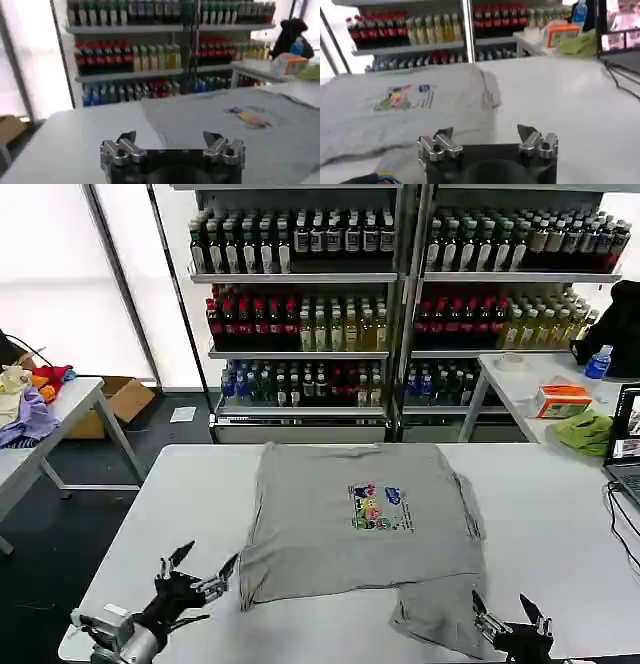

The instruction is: Fold and organize the clothes.

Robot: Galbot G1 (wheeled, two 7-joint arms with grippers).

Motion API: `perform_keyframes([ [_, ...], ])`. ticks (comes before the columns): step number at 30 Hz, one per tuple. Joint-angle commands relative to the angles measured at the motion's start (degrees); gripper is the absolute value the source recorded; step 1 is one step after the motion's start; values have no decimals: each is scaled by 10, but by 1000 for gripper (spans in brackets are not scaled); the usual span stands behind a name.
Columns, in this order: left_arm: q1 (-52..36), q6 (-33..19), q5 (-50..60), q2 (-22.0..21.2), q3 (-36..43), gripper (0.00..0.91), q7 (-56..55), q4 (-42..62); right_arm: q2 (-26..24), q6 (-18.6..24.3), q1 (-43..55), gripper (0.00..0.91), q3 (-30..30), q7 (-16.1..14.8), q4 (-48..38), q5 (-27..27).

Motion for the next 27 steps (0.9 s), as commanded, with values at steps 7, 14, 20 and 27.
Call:
perform_keyframes([
  [7, -28, 59, -15, 5, 78, 766, -39, 54, 3, -17, -11, 907, -43, 18, -4, -28],
  [14, -25, 53, 1, -7, 81, 333, -43, 68, 2, -14, -17, 0, -49, 17, -8, -29],
  [20, -26, 46, 4, -25, 84, 40, -47, 78, 1, -5, -18, 0, -52, 11, -14, -31],
  [27, -25, 41, 8, -43, 90, 30, -49, 78, 1, 2, -22, 0, -53, 8, -18, -32],
])
